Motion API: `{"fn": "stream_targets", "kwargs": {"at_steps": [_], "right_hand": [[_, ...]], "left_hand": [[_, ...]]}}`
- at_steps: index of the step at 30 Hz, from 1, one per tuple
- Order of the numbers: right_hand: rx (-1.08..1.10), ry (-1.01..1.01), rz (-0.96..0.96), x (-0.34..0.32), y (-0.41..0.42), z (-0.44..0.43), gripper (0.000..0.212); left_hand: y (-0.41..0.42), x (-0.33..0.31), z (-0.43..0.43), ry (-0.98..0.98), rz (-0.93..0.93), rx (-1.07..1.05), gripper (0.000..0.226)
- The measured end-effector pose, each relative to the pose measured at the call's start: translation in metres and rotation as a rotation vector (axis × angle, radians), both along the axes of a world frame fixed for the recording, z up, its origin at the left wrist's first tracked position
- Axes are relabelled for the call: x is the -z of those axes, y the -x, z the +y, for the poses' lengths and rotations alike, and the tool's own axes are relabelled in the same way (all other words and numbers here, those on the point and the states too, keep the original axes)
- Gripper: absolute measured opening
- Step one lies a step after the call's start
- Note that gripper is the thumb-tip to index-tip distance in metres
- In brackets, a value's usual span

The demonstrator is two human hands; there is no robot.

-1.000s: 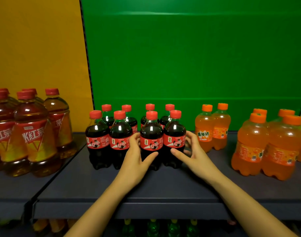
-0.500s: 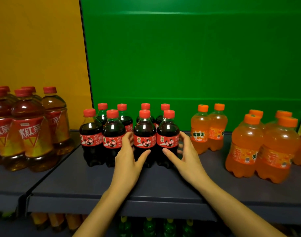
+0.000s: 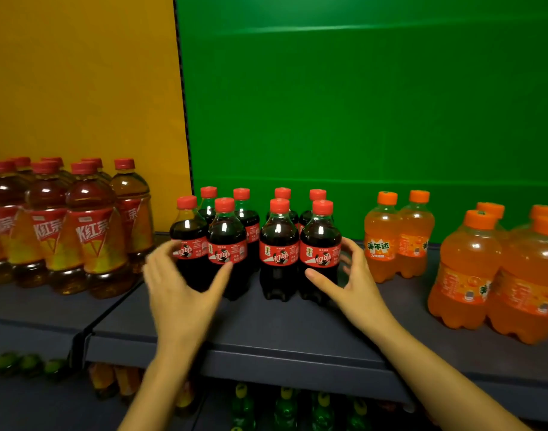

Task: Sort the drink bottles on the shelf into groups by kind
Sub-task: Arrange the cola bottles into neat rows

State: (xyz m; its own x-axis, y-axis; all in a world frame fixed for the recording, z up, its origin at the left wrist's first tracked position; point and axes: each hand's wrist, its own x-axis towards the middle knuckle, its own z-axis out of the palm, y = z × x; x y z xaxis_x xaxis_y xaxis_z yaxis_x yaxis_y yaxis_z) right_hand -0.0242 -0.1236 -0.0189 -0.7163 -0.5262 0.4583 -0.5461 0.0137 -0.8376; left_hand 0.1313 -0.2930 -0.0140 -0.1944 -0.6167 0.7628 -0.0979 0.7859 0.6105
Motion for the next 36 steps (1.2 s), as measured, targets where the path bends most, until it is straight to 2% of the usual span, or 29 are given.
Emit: {"fn": "stream_targets", "kwargs": {"at_steps": [3,5,9,14,17,19,25,30,36], "right_hand": [[-0.010,-0.011,-0.065,-0.003,0.008,-0.002,0.117],[-0.009,-0.036,-0.097,-0.007,0.014,-0.005,0.126],[-0.088,-0.048,-0.136,-0.014,0.023,-0.011,0.136],[-0.183,-0.024,-0.124,-0.014,0.022,-0.020,0.125],[-0.188,-0.011,-0.131,-0.015,0.022,-0.022,0.116],[-0.190,-0.004,-0.141,-0.015,0.022,-0.022,0.110],[-0.141,-0.023,-0.152,-0.013,0.021,-0.023,0.115],[-0.142,-0.039,-0.142,-0.015,0.017,-0.024,0.105],[-0.132,-0.069,-0.164,-0.019,0.010,-0.021,0.090]], "left_hand": [[-0.012,-0.010,-0.045,-0.257,-0.066,0.179,0.110],[-0.012,-0.016,-0.070,-0.393,-0.170,0.359,0.126],[-0.004,-0.016,-0.092,-0.445,-0.324,0.572,0.149],[0.006,-0.012,-0.094,-0.346,-0.268,0.708,0.117],[0.011,-0.009,-0.096,-0.343,-0.243,0.729,0.106],[0.013,-0.007,-0.097,-0.345,-0.233,0.753,0.105],[0.019,-0.004,-0.094,-0.337,-0.197,0.756,0.098],[0.020,0.000,-0.091,-0.333,-0.209,0.736,0.094],[0.012,-0.006,-0.086,-0.314,-0.229,0.696,0.104]]}}
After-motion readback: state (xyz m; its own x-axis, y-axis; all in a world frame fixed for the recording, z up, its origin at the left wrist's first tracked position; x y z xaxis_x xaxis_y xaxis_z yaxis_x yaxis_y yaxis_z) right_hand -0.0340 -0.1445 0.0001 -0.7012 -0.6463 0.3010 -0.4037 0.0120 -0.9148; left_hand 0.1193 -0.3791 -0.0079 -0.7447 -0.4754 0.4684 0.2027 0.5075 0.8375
